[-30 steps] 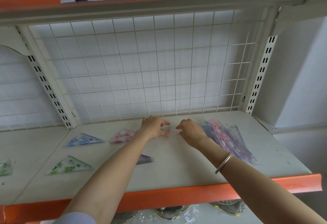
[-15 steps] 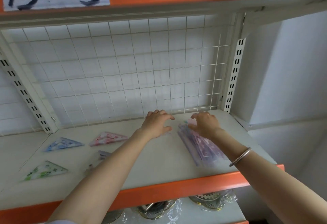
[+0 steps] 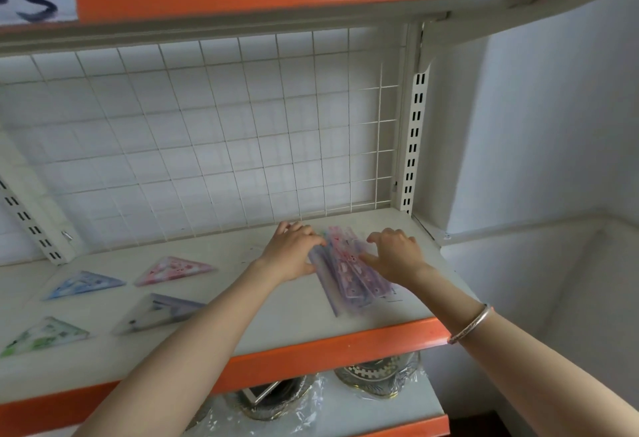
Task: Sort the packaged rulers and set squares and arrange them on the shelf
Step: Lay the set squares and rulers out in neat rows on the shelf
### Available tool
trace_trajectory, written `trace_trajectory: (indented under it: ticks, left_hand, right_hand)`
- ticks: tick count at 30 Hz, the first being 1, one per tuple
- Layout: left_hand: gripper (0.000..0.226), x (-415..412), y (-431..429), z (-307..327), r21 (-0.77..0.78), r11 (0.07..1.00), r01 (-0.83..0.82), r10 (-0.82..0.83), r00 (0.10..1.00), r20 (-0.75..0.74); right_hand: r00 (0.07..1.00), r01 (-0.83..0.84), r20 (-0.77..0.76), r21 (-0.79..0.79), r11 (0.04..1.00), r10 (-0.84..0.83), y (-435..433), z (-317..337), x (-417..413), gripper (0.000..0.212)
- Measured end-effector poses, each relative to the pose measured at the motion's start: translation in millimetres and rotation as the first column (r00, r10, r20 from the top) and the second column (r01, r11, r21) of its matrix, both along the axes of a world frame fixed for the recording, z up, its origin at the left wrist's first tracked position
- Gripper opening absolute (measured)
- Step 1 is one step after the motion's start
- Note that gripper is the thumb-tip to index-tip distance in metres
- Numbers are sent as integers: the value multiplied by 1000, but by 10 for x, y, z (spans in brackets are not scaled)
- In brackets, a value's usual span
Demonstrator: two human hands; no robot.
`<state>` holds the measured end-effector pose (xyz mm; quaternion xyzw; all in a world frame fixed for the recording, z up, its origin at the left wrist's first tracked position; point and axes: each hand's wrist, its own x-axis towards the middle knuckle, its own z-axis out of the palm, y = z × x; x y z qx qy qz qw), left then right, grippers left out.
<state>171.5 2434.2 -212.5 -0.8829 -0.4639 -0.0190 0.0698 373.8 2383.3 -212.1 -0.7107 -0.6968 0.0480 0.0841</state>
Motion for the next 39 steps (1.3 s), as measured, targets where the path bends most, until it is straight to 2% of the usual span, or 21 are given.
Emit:
trace_trajectory:
  ticks: [5, 9, 12, 16, 24, 30, 35, 39]
  left_hand:
    - [29, -49, -42, -39, -17, 1000, -18, 18, 1000, -2]
    - [21, -119, -45, -58, -42, 999, -11, 11, 1000, 5]
    - [24, -181, -26, -50, -53, 999, 3, -3, 1000, 0]
    - [28, -258, 19, -63, -99, 995, 22, -19, 999, 28]
    - [34, -234, 4, -145, -122, 988, 95, -90, 995, 50]
    - [30, -149, 13, -146, -183, 982, 56, -34, 992, 122]
    - [21, -31, 28, -109, -283, 953, -110, 183, 952, 247]
    - [32, 115, -15, -109, -428, 881, -200, 365, 864, 347]
  right_hand:
    - [972, 92, -204, -113, 989, -114, -48, -1, -161, 67]
    - [963, 160, -178, -228, 960, -203, -17, -1, -428, 94]
    - [964, 217, -79, -319, 923, -254, 21, 5, -597, 107]
    - [959, 261, -24, -327, 908, -284, 63, -24, -716, 96]
    - [952, 230, -155, -212, 950, -265, -17, -32, -693, 55]
    - [926, 204, -278, -194, 959, -254, 21, -86, -680, 64]
    - [879, 198, -421, -107, 974, -225, 39, -45, -410, 46]
    - [830, 228, -493, -127, 965, -260, 62, -9, -226, 39]
